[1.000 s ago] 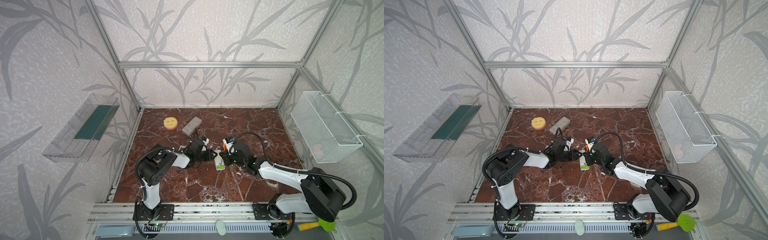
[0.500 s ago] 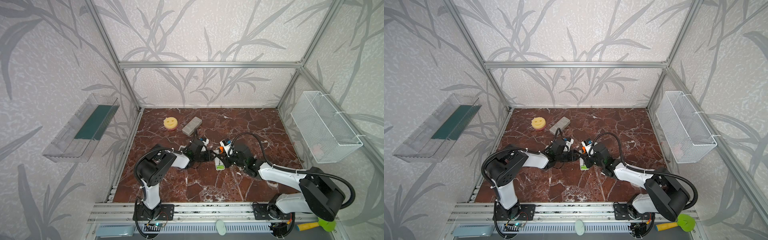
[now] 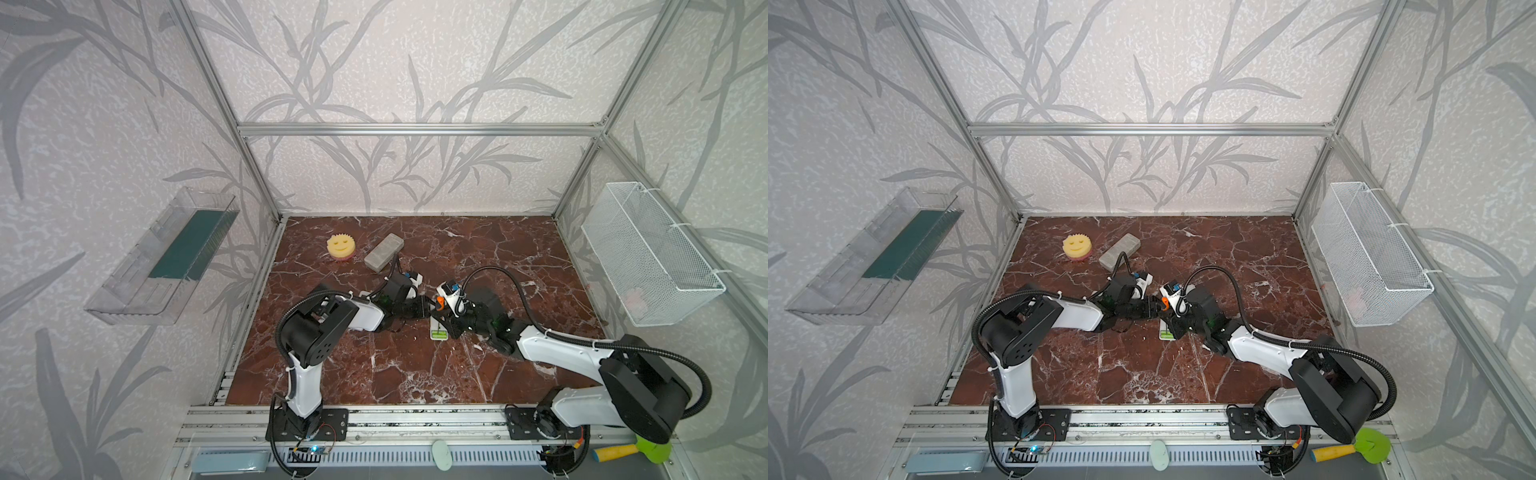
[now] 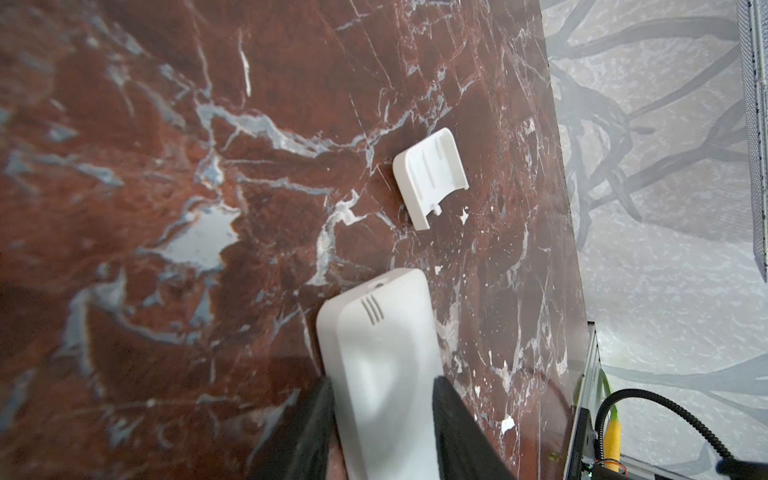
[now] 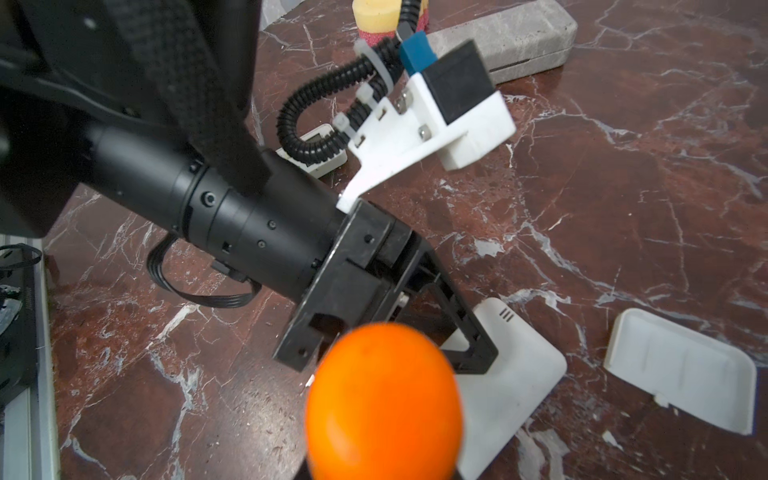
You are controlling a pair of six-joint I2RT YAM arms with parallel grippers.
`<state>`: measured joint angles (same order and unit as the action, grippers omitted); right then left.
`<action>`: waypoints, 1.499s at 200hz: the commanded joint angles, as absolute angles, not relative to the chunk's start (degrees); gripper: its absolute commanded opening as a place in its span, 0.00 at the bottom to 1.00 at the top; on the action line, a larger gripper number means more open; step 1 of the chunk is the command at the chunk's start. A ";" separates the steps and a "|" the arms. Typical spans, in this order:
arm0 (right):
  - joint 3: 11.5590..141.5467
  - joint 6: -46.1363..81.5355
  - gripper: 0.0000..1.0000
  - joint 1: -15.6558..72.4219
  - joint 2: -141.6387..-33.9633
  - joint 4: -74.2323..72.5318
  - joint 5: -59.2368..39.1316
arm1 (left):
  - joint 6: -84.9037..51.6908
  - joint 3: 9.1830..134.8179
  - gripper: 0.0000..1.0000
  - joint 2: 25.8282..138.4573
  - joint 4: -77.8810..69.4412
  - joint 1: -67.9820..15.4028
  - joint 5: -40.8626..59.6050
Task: Unload the batteries from the remote control
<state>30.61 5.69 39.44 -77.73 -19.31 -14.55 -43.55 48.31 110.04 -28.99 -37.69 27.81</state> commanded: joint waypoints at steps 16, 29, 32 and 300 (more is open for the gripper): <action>29.99 2.71 0.00 39.73 -78.22 -17.93 -14.37 | -42.71 50.88 0.43 111.87 -27.82 -37.54 29.17; 29.82 1.57 0.00 39.72 -78.38 -18.01 -14.93 | -42.71 51.28 0.43 112.14 -27.69 -37.60 29.35; 29.72 1.29 0.00 39.69 -78.40 -18.08 -15.01 | -42.71 51.27 0.43 112.15 -27.69 -37.59 29.42; 20.89 11.16 0.00 39.65 -78.98 -27.88 -9.06 | -45.11 23.04 0.08 93.52 -42.61 -51.15 20.57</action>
